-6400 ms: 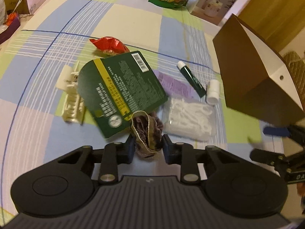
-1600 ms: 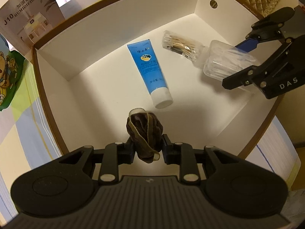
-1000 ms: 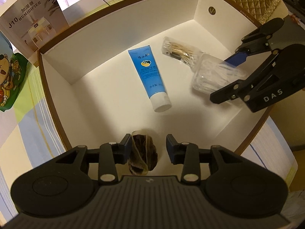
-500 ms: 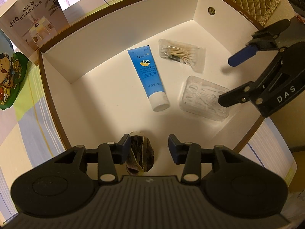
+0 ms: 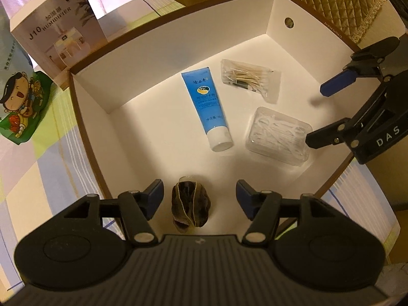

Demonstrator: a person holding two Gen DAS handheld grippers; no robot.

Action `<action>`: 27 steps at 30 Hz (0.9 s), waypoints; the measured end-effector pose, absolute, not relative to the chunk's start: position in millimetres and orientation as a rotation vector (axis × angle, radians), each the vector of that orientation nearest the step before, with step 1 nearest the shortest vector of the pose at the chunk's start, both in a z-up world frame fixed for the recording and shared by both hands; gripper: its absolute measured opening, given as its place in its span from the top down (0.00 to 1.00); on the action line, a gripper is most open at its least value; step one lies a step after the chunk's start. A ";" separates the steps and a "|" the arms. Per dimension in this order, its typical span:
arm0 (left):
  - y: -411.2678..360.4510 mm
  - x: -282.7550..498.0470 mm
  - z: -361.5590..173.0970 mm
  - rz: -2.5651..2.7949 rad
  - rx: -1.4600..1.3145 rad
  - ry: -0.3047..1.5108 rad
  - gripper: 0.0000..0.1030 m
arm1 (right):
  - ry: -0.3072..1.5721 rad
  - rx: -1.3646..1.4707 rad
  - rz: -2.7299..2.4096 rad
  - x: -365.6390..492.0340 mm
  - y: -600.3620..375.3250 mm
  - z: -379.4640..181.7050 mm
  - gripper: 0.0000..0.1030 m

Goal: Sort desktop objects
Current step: 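Open the left gripper to drop the hair tie while the right releases the floss box, then withdraw both tools from the box toward the items on the table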

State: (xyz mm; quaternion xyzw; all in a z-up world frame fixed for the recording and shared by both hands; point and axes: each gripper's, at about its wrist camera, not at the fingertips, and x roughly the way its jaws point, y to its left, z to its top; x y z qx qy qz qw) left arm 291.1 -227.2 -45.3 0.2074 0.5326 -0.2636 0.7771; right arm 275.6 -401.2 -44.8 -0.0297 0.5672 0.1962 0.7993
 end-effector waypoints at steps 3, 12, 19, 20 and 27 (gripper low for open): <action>-225.6 287.2 -39.3 -0.560 0.447 1.136 0.38 | 1.194 -0.086 0.399 270.2 -399.8 -38.8 0.12; -219.6 269.8 -15.8 -0.542 0.419 1.081 0.29 | 1.131 -0.086 0.367 251.2 -399.8 -20.5 0.12; -212.5 255.4 -1.2 -0.524 0.407 1.043 0.25 | 1.075 -0.071 0.344 232.8 -397.7 -3.6 0.12; -210.8 253.2 0.8 -0.522 0.404 1.039 0.24 | 1.066 -0.071 0.340 230.0 -396.8 -1.3 0.12; -197.7 236.0 12.1 -0.510 0.386 1.012 0.22 | 1.013 -0.074 0.333 207.0 -386.2 14.2 0.12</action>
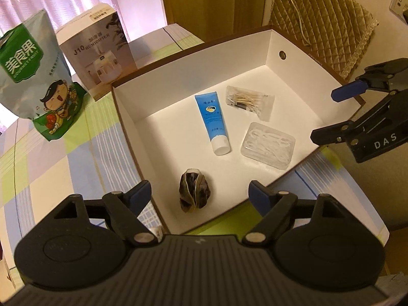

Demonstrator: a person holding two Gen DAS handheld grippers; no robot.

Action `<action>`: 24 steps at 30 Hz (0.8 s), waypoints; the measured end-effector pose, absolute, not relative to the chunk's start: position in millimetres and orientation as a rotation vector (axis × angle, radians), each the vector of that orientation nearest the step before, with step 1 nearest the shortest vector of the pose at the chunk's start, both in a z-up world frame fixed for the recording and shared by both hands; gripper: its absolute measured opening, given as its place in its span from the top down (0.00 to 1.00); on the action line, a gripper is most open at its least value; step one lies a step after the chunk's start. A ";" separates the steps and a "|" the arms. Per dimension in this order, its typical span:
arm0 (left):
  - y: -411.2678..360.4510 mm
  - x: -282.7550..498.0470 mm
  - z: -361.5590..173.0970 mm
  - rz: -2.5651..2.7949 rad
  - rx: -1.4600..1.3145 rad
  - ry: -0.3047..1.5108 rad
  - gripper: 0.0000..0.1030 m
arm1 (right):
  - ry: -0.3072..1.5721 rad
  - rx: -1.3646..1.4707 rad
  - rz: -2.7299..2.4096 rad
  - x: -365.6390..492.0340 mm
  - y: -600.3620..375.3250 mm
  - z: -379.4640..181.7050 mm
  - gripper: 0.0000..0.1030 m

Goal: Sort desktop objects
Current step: 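Withdraw both tools from the box toward the items on the table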

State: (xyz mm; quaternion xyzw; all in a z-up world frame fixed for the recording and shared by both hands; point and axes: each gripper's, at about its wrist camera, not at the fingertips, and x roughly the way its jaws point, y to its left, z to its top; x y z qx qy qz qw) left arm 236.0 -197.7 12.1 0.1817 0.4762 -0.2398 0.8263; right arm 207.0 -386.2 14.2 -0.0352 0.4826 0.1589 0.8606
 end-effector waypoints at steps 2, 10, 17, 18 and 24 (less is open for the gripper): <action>-193.3 230.9 14.4 -0.508 0.384 1.006 0.21 | 1.003 -0.076 0.332 201.4 -382.3 17.3 0.12; -174.3 211.4 24.3 -0.495 0.370 0.980 0.21 | 0.968 -0.053 0.318 178.7 -366.0 23.7 0.12; -157.1 192.3 29.8 -0.482 0.364 0.953 0.19 | 0.962 -0.030 0.301 161.5 -348.8 19.8 0.12; -154.6 189.4 30.1 -0.479 0.364 0.950 0.19 | 0.963 -0.031 0.301 159.2 -345.4 18.8 0.12; -137.8 175.9 30.9 -0.475 0.342 0.951 0.19 | 0.963 -0.032 0.303 147.1 -327.3 13.2 0.12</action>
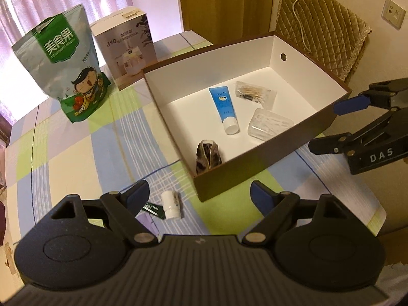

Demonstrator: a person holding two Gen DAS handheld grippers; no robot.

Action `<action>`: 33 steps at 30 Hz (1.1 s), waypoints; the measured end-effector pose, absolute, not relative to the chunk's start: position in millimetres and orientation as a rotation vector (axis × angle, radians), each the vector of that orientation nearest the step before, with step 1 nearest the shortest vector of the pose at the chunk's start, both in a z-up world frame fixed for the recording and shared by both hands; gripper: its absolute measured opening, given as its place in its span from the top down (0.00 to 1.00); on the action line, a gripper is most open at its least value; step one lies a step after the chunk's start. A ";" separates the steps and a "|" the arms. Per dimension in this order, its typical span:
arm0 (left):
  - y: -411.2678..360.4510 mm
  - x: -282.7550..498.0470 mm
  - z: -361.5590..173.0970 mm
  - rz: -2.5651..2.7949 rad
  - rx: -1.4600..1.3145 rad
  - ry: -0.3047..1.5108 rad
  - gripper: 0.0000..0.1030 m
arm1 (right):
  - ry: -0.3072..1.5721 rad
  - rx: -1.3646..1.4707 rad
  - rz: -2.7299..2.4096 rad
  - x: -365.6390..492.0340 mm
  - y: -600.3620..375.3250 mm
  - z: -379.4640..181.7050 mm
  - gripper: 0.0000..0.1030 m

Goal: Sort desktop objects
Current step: 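Withdraw both tools from the box toward the items on the table, then grasp the white hair claw clip with the left gripper while the right grasps the green lip balm card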

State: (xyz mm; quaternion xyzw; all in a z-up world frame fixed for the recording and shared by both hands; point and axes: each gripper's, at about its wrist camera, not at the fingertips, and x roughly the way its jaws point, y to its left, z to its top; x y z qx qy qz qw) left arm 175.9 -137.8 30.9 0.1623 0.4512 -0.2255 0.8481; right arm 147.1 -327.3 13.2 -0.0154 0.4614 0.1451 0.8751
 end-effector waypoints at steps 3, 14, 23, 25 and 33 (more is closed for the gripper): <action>-128.6 169.9 31.1 -0.467 0.333 0.949 0.18 | 0.967 -0.026 0.304 141.8 -318.2 9.4 0.12; -84.0 149.9 26.5 -0.421 0.281 0.951 0.18 | 0.966 0.014 0.353 124.2 -281.7 -6.0 0.12; -19.7 122.7 1.1 -0.299 0.201 1.016 0.18 | 1.012 0.033 0.393 114.6 -253.7 -29.1 0.12; -4.2 115.7 -6.1 -0.265 0.180 1.035 0.18 | 1.020 0.034 0.395 113.0 -248.2 -34.2 0.12; 50.4 91.8 -29.7 -0.151 0.123 1.080 0.19 | 1.045 0.020 0.428 110.4 -221.8 -51.9 0.12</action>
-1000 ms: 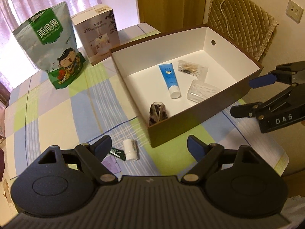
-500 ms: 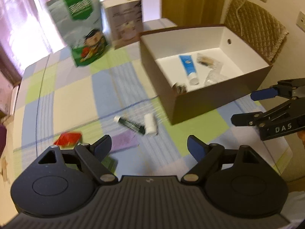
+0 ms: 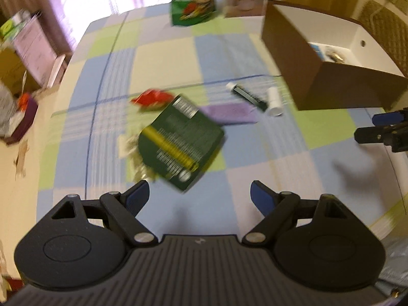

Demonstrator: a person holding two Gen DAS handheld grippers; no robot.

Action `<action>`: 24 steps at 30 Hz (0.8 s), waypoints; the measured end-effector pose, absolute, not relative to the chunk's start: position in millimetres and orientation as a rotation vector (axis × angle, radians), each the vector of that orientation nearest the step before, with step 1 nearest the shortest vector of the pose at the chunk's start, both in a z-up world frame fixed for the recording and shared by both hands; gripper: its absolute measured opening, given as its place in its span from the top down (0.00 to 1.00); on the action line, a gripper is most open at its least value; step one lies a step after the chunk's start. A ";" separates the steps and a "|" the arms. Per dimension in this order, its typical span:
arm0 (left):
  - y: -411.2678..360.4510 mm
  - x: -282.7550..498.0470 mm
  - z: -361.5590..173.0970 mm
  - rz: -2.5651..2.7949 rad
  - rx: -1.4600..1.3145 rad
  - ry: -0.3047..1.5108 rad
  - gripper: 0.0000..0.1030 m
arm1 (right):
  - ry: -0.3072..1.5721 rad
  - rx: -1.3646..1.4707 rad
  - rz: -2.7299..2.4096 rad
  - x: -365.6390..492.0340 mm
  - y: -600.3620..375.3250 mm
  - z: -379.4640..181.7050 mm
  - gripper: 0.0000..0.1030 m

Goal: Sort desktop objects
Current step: 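Grasp the white hair claw clip with the left gripper while the right grasps the green lip balm card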

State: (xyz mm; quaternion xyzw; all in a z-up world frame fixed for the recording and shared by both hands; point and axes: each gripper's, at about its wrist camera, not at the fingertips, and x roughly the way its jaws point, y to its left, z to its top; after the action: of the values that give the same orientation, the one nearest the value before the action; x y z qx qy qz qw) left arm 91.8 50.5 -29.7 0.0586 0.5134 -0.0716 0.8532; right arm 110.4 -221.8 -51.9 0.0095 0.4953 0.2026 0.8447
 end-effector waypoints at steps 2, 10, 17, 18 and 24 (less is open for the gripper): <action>62.1 89.1 -33.7 -0.127 0.106 1.090 0.19 | 1.053 0.014 0.448 111.2 -213.3 -55.7 0.12; 100.8 81.1 -39.8 -0.072 0.086 1.085 0.19 | 1.094 -0.030 0.549 117.6 -168.7 -75.1 0.12; 133.3 86.4 -43.1 -0.048 0.078 1.088 0.19 | 1.076 -0.145 0.670 130.8 -120.0 -85.5 0.12; 138.1 88.0 -43.8 -0.046 0.080 1.090 0.19 | 1.072 -0.159 0.680 135.1 -114.1 -86.3 0.12; 163.9 101.5 -47.1 -0.044 0.069 1.091 0.19 | 1.021 -0.292 0.864 162.0 -82.0 -82.9 0.12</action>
State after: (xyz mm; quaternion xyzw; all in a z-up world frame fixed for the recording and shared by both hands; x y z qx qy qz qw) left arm 101.5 163.9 -47.1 0.0327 0.5189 -0.0210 0.8540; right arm 162.0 -82.0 -82.9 -0.1346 0.4717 0.3992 0.7746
